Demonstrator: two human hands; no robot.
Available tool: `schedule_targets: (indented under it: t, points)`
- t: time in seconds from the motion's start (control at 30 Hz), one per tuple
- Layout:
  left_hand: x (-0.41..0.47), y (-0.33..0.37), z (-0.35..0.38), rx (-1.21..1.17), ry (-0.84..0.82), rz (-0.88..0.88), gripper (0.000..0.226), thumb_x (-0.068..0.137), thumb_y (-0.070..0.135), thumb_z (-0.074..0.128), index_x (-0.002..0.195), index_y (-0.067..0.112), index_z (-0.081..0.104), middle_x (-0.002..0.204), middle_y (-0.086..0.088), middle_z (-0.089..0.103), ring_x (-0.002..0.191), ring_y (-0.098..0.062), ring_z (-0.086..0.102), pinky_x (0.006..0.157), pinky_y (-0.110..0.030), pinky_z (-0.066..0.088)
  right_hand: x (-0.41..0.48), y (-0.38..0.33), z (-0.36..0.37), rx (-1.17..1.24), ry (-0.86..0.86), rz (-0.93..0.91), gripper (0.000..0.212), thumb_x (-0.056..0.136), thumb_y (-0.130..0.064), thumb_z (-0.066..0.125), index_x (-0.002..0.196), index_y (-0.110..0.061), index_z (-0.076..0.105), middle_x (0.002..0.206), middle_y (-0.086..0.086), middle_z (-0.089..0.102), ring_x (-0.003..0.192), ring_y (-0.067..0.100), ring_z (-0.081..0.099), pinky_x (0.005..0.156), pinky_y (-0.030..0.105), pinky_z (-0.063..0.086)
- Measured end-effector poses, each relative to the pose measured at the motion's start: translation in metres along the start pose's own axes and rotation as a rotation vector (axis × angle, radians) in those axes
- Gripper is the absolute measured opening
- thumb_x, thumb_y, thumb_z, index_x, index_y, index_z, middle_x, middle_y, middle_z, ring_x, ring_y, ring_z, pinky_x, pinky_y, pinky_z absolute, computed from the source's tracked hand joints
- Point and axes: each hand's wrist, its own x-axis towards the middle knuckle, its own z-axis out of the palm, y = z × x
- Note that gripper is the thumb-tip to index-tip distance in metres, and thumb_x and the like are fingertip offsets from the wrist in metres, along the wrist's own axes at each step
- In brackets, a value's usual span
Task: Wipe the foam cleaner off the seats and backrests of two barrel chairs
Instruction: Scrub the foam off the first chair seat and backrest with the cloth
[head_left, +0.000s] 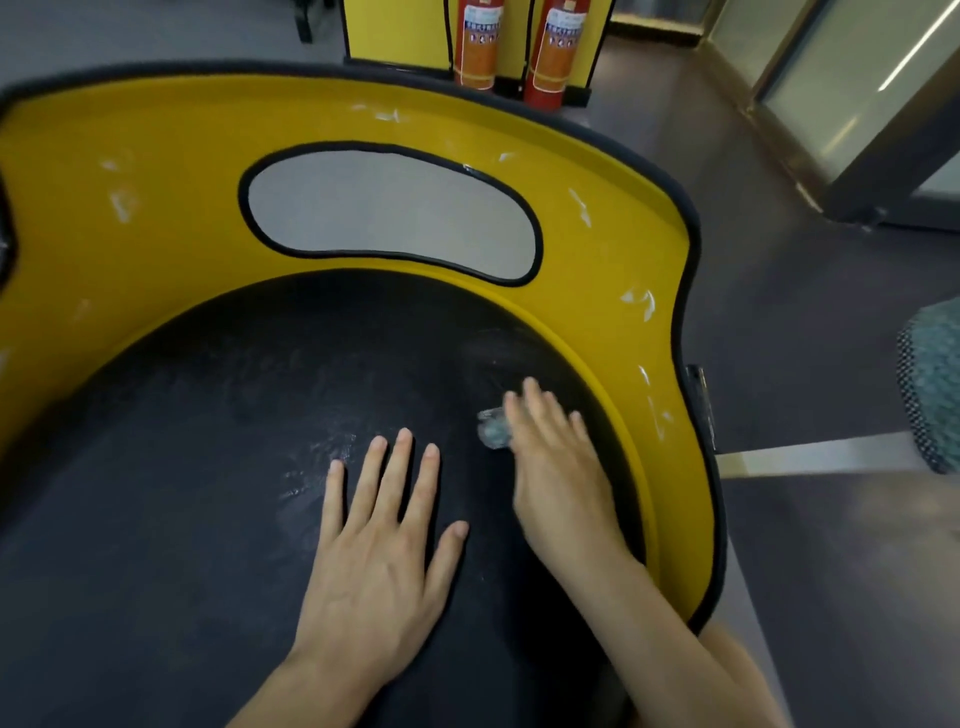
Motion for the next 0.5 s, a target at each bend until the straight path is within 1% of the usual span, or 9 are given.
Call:
schedule_targets:
  t: [0.1,0.2,0.27,0.33,0.4,0.43,0.47,0.5]
  points:
    - [-0.001,0.001,0.000,0.000,-0.003,-0.005,0.070,0.104,0.057,0.025,0.160,0.016,0.030,0.167,-0.009,0.023,0.157,-0.026,0.013,0.123,-0.056,0.014,0.029,0.006,-0.001,0.032,0.074,0.208,0.068,0.102,-0.007,0.047,0.160,-0.016,0.014,0.169,0.005,0.004,0.155,0.022,0.004,0.126,0.037,0.007]
    - [-0.001,0.000,0.001,0.007,0.007,-0.021,0.070,0.104,0.058,0.025,0.159,0.015,0.032,0.166,-0.009,0.026,0.156,-0.026,0.016,0.122,-0.055,0.014,0.082,-0.013,0.004,0.083,0.143,0.263,0.065,0.100,-0.008,0.052,0.158,-0.013,0.024,0.167,0.008,0.015,0.154,0.025,0.012,0.126,0.040,0.014]
    - [0.001,0.000,0.001,0.016,0.023,-0.027,0.071,0.103,0.059,0.026,0.158,0.014,0.034,0.165,-0.009,0.029,0.155,-0.027,0.020,0.121,-0.054,0.015,0.103,-0.037,0.010,0.099,0.154,0.191,0.064,0.096,-0.010,0.056,0.155,-0.012,0.031,0.165,0.008,0.023,0.152,0.025,0.019,0.125,0.041,0.016]
    - [0.001,-0.001,0.002,0.024,0.026,-0.031,0.072,0.103,0.059,0.026,0.157,0.012,0.036,0.164,-0.009,0.032,0.154,-0.027,0.023,0.120,-0.054,0.016,0.100,-0.065,0.014,0.085,0.107,-0.019,0.067,0.094,-0.011,0.059,0.155,-0.013,0.031,0.164,0.008,0.024,0.151,0.026,0.019,0.125,0.042,0.015]
    - [0.000,-0.002,0.003,0.027,0.025,-0.026,0.073,0.103,0.059,0.024,0.158,0.011,0.034,0.165,-0.009,0.030,0.155,-0.026,0.021,0.121,-0.054,0.016,0.078,-0.076,0.021,0.061,0.026,-0.240,0.073,0.095,-0.013,0.061,0.158,-0.015,0.024,0.167,0.006,0.018,0.153,0.024,0.013,0.126,0.040,0.007]
    - [0.000,-0.002,0.004,0.026,0.027,-0.027,0.074,0.103,0.060,0.024,0.158,0.011,0.034,0.165,-0.009,0.028,0.155,-0.026,0.021,0.121,-0.054,0.016,0.069,-0.071,0.023,0.058,0.001,-0.294,0.075,0.096,-0.013,0.060,0.159,-0.017,0.021,0.168,0.004,0.014,0.154,0.021,0.010,0.125,0.038,0.003]
    - [0.000,-0.002,0.004,0.026,0.030,-0.030,0.074,0.103,0.060,0.025,0.157,0.010,0.035,0.165,-0.009,0.029,0.155,-0.026,0.022,0.120,-0.054,0.017,0.064,-0.058,0.022,0.049,0.002,-0.296,0.074,0.097,-0.011,0.058,0.160,-0.019,0.019,0.168,0.002,0.012,0.155,0.019,0.009,0.124,0.037,0.000]
    - [0.000,-0.002,0.004,0.026,0.037,-0.033,0.075,0.102,0.060,0.027,0.155,0.009,0.038,0.164,-0.009,0.030,0.154,-0.027,0.023,0.120,-0.055,0.018,0.063,-0.042,0.020,0.035,0.024,-0.248,0.072,0.098,-0.009,0.054,0.160,-0.020,0.018,0.168,0.002,0.012,0.154,0.018,0.010,0.123,0.037,0.001]
